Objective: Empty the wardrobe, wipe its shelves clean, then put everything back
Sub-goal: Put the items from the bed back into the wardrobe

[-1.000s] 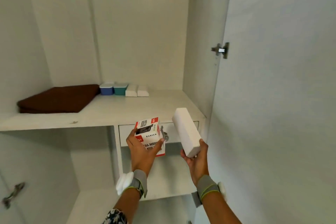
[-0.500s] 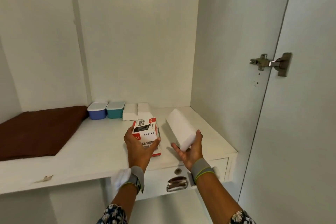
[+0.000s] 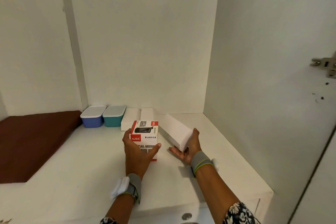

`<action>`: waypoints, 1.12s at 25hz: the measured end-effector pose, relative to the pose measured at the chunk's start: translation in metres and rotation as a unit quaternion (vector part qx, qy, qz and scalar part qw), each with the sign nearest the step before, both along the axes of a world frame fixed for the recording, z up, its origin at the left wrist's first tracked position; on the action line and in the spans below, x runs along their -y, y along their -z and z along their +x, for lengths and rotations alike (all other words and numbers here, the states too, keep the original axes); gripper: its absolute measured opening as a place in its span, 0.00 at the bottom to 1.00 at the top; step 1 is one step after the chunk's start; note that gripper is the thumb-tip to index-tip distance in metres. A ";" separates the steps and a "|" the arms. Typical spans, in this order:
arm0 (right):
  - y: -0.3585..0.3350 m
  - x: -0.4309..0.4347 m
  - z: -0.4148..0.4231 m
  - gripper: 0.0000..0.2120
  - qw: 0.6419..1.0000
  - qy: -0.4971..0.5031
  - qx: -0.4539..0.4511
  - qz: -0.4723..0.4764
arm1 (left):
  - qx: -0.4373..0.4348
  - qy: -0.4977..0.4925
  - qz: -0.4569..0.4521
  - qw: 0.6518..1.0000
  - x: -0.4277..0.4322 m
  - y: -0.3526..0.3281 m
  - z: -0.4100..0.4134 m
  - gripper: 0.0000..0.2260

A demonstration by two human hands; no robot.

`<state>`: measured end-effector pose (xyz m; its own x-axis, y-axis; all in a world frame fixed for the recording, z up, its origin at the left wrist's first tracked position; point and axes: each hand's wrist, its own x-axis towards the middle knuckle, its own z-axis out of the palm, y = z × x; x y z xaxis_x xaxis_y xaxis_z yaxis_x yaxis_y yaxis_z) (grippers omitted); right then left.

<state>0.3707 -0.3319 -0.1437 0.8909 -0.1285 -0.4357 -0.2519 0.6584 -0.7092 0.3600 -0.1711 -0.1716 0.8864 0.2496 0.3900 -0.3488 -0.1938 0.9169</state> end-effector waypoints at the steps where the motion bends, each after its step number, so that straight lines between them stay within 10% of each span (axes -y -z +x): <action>1: 0.001 0.003 0.010 0.30 1.000 -0.008 -0.006 -0.012 | -0.002 0.001 0.000 1.000 0.001 -0.002 0.005 0.47; 9: 0.019 0.046 0.061 0.33 0.998 0.005 -0.026 -0.064 | -0.032 -0.026 0.037 0.998 0.001 0.003 0.027 0.52; 19: 0.025 0.040 0.056 0.26 0.903 -0.003 -0.048 -0.427 | -0.002 0.009 0.007 1.000 0.015 -0.001 0.026 0.49; 24: 0.032 0.040 0.044 0.19 0.932 0.016 0.092 -0.351 | 0.031 0.052 -0.037 0.998 0.037 -0.007 0.031 0.46; 28: 0.022 0.045 0.031 0.25 0.877 0.050 0.263 -0.399 | 0.053 0.104 -0.066 0.991 0.068 -0.014 0.042 0.45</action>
<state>0.4017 -0.3773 -0.1659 0.9084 -0.2952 0.2962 0.2785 -0.1012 -0.9551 0.4023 -0.2388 -0.1577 0.8795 0.1207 0.4604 -0.4650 0.0115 0.8853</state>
